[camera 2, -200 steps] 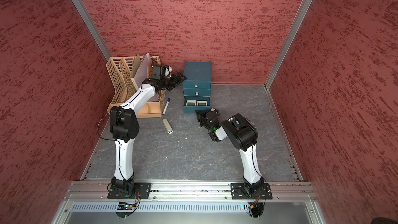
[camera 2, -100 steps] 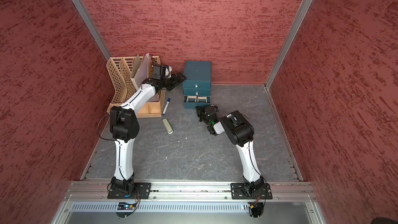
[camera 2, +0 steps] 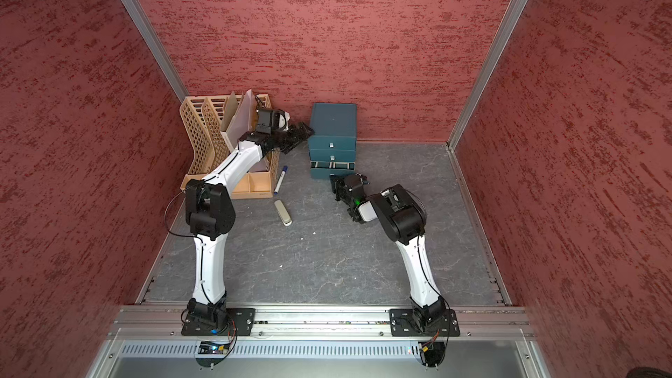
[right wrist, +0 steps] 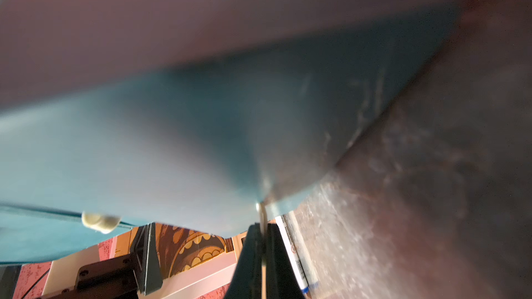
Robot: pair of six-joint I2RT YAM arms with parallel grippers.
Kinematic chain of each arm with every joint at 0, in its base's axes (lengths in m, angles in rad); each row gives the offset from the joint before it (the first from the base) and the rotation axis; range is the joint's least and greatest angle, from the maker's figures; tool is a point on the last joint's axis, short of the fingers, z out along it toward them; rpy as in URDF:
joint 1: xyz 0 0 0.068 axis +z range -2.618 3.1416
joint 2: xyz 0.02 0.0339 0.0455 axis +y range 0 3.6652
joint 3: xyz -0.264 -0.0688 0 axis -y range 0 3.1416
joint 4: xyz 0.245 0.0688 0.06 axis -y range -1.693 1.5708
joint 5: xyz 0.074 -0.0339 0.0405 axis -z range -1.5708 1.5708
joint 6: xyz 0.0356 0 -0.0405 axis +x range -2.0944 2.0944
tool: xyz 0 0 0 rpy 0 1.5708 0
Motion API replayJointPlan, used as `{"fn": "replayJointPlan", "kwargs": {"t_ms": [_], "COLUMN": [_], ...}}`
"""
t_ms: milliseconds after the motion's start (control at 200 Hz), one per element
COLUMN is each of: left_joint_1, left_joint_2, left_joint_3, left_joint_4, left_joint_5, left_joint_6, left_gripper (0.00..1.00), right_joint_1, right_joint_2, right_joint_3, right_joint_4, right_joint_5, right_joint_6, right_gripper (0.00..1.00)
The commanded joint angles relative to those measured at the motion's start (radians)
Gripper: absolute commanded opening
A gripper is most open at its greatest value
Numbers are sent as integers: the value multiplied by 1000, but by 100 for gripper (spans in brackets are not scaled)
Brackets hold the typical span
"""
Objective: Place the brooch boxes into the drawer by color
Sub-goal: Close the drawer in the storage box.
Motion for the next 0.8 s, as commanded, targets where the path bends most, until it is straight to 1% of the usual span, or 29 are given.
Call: {"fn": "replayJointPlan", "kwargs": {"t_ms": [0,426,796], "left_joint_1": [-7,-7,-10], "left_joint_2": [37,38,41], "left_joint_3": [16,20,28], "left_joint_4": [-52,-54,-57], "left_joint_5": [-4,-2,-3], "left_joint_6": [19,17,15], "left_gripper": [98,98,98], "right_joint_1": [-14,-28,-34], "right_joint_2": [31,82,111], "right_joint_3": [38,127,163], "right_joint_4": [-36,-88,-110], "right_joint_5": [12,12,8], "right_joint_6": [16,29,36], "right_gripper": [0,0,0]}}
